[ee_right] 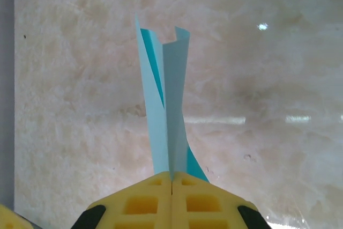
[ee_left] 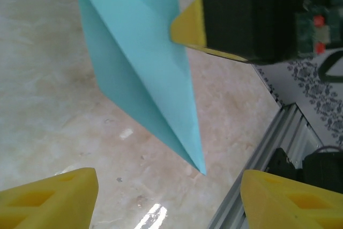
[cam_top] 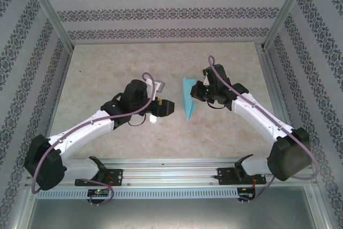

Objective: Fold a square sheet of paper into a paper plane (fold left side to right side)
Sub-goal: Turn over the paper at the center of the table.

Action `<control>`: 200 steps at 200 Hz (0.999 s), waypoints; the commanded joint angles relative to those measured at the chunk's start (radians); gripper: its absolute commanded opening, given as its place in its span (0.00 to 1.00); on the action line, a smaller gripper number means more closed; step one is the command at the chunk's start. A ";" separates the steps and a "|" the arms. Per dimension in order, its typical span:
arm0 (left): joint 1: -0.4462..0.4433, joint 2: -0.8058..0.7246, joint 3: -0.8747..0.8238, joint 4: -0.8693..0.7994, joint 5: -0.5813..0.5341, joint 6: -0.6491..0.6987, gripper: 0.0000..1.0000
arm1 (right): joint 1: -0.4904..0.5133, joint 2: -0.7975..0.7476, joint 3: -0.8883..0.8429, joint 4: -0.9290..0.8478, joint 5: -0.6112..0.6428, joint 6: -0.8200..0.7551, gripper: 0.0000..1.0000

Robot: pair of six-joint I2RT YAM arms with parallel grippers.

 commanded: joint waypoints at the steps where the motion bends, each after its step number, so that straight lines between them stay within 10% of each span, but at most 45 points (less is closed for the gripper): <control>1: -0.131 0.044 0.054 -0.067 -0.184 0.096 0.73 | -0.008 -0.029 -0.010 -0.056 0.061 0.154 0.00; 53: -0.353 0.259 0.253 -0.173 -0.417 0.174 0.78 | -0.006 -0.056 0.032 -0.173 0.143 0.283 0.00; 133: -0.422 0.438 0.362 -0.254 -0.584 0.266 0.78 | -0.004 -0.048 0.052 -0.232 0.122 0.387 0.00; 200: -0.438 0.475 0.380 -0.263 -0.613 0.293 0.39 | 0.021 -0.022 0.057 -0.231 0.138 0.374 0.00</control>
